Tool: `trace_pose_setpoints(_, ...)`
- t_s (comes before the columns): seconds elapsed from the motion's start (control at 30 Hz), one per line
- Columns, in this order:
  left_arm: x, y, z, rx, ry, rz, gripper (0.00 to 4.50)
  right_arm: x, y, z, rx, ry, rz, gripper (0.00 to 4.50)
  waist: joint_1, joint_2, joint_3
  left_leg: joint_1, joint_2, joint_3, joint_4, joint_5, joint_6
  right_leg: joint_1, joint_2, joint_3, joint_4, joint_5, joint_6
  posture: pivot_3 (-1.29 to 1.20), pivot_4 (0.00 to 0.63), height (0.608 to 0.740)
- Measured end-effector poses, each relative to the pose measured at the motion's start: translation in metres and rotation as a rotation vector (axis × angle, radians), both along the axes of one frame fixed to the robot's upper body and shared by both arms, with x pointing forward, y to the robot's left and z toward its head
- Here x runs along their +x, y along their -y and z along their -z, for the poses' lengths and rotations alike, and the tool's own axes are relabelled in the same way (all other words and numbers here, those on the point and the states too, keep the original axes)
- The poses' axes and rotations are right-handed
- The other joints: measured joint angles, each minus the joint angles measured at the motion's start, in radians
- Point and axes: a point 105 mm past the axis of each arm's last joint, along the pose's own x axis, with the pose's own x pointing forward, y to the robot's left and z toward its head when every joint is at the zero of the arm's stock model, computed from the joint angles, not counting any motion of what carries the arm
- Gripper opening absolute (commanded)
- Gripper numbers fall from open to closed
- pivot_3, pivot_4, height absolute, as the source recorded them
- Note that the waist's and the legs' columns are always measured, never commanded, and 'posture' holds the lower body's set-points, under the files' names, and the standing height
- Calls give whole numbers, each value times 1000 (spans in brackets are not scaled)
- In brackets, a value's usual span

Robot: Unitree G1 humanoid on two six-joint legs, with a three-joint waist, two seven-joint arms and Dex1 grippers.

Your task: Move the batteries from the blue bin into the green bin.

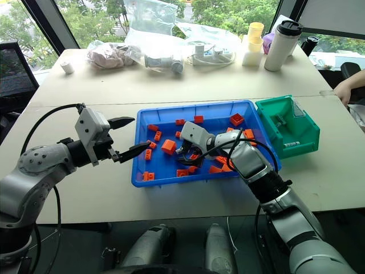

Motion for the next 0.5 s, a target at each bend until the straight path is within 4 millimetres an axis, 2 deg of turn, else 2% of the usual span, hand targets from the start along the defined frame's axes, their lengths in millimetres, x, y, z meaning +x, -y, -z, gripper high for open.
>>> trace_pose_setpoints(0.17,0,0,0,4,2,-2,4500,-1,0,0,-8,-6,-5,510,0,0,0,0,0,0,0,0,0,0,0,0,0,0,0,0,150,740)
trace_pose_setpoints(0.2,0,0,0,4,2,-2,4500,-1,0,0,-8,-6,-5,125,0,0,0,0,0,0,0,0,0,0,0,0,0,0,0,0,150,740)
trace_pose_setpoints(0.3,0,0,0,5,2,-1,4500,-2,-1,-2,-7,-7,-3,48,0,0,0,0,0,0,0,0,0,0,0,0,0,0,0,0,150,740)
trace_pose_setpoints(0.37,0,0,0,5,4,0,4500,-2,1,-10,10,-1,12,48,0,0,0,0,0,0,0,0,0,0,0,0,0,0,0,0,150,740)
trace_pose_setpoints(0.43,1,0,-1,5,5,1,4500,2,9,-29,34,31,41,48,2,0,0,0,0,0,0,0,0,0,0,0,0,0,0,0,150,740)
trace_pose_setpoints(0.5,1,1,-1,5,6,2,4500,9,24,-59,75,94,96,48,5,0,0,0,0,0,0,0,0,0,0,0,0,0,0,0,150,740)
